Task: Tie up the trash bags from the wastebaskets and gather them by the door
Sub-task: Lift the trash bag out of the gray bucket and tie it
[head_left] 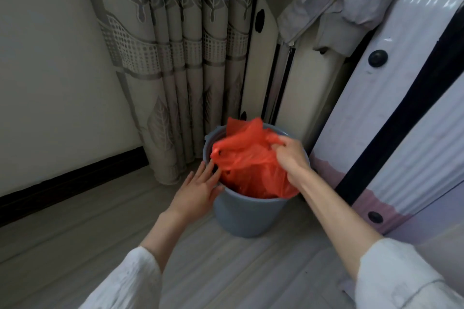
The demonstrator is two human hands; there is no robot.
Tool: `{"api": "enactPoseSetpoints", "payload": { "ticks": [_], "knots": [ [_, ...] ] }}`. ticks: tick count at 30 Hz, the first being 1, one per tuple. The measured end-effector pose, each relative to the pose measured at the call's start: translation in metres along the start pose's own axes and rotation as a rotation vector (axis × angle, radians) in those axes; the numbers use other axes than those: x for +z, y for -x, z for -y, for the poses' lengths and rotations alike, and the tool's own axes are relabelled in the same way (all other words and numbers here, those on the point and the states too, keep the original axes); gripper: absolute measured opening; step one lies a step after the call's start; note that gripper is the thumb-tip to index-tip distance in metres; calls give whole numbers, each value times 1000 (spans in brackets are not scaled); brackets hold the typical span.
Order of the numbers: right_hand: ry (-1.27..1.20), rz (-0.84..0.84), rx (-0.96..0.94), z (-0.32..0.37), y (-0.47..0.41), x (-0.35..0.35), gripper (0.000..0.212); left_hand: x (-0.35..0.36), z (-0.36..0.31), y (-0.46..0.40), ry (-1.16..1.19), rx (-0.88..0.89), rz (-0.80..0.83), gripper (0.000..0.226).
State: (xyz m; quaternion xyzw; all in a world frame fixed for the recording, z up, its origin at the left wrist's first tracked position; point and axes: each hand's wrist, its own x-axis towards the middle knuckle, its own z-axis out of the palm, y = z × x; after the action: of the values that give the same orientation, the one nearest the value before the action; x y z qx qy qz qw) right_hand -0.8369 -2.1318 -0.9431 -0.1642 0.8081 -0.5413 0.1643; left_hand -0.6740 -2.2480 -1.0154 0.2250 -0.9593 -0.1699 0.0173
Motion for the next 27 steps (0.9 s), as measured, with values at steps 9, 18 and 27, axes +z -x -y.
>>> {"api": "enactPoseSetpoints", "payload": {
  "ticks": [9,18,27],
  "knots": [
    [-296,-53,-216,93,0,-21,29,7,5,-1,430,-16,-87,61],
    [-409,112,-509,146,34,-12,27,-110,-10,16,1022,-30,-621,41],
    [-394,205,-673,204,68,25,22,-204,-25,74,972,276,-693,64]
  ]
}}
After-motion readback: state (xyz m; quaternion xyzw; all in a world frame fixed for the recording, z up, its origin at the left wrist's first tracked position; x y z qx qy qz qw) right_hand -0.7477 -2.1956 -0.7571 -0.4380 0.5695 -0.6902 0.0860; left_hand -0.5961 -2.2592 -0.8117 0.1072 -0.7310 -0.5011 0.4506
